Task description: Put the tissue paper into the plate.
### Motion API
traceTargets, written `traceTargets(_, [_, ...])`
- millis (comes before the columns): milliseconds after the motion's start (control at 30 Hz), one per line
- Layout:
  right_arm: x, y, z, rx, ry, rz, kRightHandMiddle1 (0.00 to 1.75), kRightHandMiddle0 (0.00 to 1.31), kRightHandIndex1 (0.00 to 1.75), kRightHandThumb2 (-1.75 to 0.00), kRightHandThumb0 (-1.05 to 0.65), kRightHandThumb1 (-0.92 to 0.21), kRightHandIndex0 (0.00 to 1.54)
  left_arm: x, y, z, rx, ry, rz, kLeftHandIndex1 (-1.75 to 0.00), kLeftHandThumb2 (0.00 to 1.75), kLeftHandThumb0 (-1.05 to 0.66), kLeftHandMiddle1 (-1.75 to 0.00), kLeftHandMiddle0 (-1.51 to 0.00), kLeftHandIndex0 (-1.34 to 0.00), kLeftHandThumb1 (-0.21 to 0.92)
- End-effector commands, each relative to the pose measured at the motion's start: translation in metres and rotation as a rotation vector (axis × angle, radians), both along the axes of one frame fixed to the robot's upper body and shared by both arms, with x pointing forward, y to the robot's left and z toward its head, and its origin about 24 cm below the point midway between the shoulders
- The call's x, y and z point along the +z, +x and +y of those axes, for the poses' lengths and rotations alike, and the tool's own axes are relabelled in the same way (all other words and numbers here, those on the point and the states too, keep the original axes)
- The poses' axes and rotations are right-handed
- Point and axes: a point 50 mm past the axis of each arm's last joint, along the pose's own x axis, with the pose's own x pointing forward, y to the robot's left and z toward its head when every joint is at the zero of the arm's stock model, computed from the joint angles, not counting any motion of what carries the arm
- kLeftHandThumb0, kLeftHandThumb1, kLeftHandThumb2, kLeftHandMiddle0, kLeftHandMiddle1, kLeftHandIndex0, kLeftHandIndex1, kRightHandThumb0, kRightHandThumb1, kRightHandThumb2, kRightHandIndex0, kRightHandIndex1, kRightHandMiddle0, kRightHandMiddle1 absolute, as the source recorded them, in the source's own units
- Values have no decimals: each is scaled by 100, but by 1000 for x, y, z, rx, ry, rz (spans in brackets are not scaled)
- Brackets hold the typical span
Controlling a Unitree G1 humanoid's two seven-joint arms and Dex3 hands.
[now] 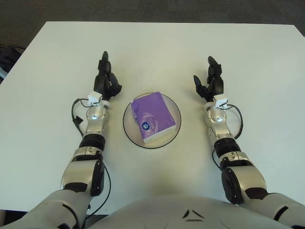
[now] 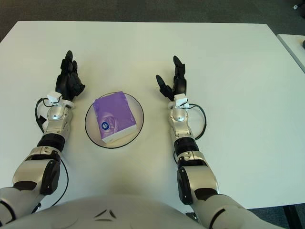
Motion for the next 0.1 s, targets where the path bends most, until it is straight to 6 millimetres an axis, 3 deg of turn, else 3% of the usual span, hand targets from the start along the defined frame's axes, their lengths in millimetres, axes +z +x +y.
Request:
traceTargets(0, [-69, -40, -5, -17, -29, 251, 42, 0, 1, -39, -58, -92, 38, -38, -20, -7, -16, -10, 116, -16, 107, -93, 0, 0, 0, 92])
traceTargets(67, [-69, -40, -5, -18, -31, 251, 42, 0, 1, -39, -58, -92, 38, -38, -20, -7, -15, -2, 113, -15, 107, -93, 0, 0, 0, 92])
